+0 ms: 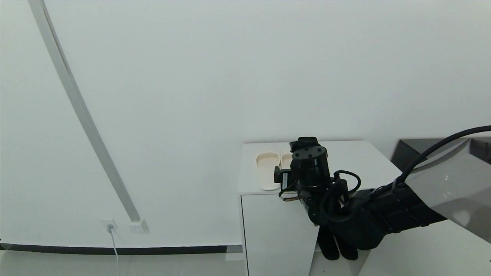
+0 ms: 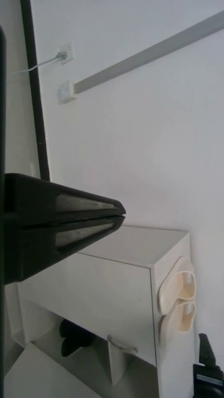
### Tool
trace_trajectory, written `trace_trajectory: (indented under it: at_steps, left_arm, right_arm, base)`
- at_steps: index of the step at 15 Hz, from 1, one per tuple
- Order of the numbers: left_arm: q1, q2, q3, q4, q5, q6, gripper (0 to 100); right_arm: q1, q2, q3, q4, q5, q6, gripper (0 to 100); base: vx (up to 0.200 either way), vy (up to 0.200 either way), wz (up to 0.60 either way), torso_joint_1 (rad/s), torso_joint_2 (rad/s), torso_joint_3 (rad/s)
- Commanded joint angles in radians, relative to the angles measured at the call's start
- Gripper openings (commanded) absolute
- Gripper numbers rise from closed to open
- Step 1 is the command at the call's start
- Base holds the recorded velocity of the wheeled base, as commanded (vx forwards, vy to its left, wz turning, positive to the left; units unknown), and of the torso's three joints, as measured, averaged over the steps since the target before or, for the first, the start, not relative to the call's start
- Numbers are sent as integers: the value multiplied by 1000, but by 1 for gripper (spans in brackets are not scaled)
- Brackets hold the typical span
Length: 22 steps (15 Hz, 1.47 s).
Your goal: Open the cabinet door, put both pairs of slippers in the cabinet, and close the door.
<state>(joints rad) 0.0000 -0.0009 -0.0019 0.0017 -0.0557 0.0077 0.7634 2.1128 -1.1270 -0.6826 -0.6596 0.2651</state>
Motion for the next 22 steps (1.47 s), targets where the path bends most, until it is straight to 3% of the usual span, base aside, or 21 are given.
trace_trajectory:
  at_steps: [1,3,8,17,22]
  left_arm:
    - [0,1,0,0,1,0,0]
    - [0,1,0,0,1,0,0]
    - [0,1,0,0,1,-3,0]
    - [0,1,0,0,5,-6,0]
    - [0,1,0,0,8,-8,0]
  right_arm:
    - [5,56,6,-11,0,5,100]
    - [4,90,7,-54,0,2,100]
    - [-9,147,4,-84,11,6,100]
    - [-79,302,-220,-77,75,-10,100]
    - [-81,383,-389,31,75,-12,100]
  base:
    - [200,0,0,2,7,2]
    - [200,0,0,12,5,0]
    - [0,0,0,0,0,0]
    - [0,0,0,0,0,0]
    - [0,0,0,0,0,0]
